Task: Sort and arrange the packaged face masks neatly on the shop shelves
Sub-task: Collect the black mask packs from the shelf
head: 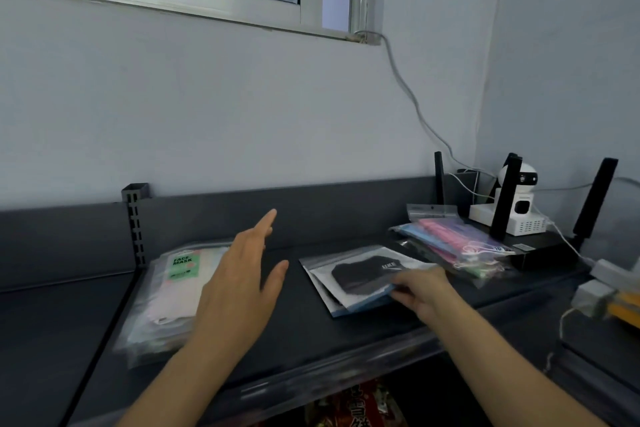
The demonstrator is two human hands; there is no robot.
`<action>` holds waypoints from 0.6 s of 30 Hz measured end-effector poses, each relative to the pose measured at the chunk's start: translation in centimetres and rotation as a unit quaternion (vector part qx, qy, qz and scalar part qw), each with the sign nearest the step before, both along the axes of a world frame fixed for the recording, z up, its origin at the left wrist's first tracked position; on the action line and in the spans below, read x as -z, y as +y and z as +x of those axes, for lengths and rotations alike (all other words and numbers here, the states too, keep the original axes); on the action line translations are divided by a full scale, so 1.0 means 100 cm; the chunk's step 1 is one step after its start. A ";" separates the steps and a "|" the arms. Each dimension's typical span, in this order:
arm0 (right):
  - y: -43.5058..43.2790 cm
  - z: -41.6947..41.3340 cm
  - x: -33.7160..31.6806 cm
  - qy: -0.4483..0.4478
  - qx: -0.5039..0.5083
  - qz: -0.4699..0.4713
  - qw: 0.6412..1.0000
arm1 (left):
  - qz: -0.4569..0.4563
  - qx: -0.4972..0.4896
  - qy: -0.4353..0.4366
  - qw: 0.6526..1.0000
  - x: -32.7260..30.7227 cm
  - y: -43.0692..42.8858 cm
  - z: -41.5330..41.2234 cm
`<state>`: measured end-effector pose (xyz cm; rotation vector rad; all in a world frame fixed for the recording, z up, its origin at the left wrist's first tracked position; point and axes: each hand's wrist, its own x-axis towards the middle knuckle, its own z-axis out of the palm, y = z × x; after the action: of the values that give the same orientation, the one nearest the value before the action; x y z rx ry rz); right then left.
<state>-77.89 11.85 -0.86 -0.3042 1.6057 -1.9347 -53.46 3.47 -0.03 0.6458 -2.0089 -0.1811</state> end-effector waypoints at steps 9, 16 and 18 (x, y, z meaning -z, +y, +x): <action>0.002 -0.002 -0.005 0.217 0.062 0.190 0.956 | 0.000 -0.071 -0.039 0.997 0.012 -0.001 0.041; 0.003 0.105 -0.005 0.519 -0.045 0.049 0.852 | 0.006 -0.168 -0.089 0.982 0.029 0.014 0.100; -0.001 0.141 -0.001 0.549 -0.094 0.003 0.831 | 0.005 -0.192 -0.108 0.975 0.034 0.017 0.124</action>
<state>-63.78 11.77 -0.74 -1.7472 2.0855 -1.6253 -41.05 5.22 -3.45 1.0840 -2.0433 0.1152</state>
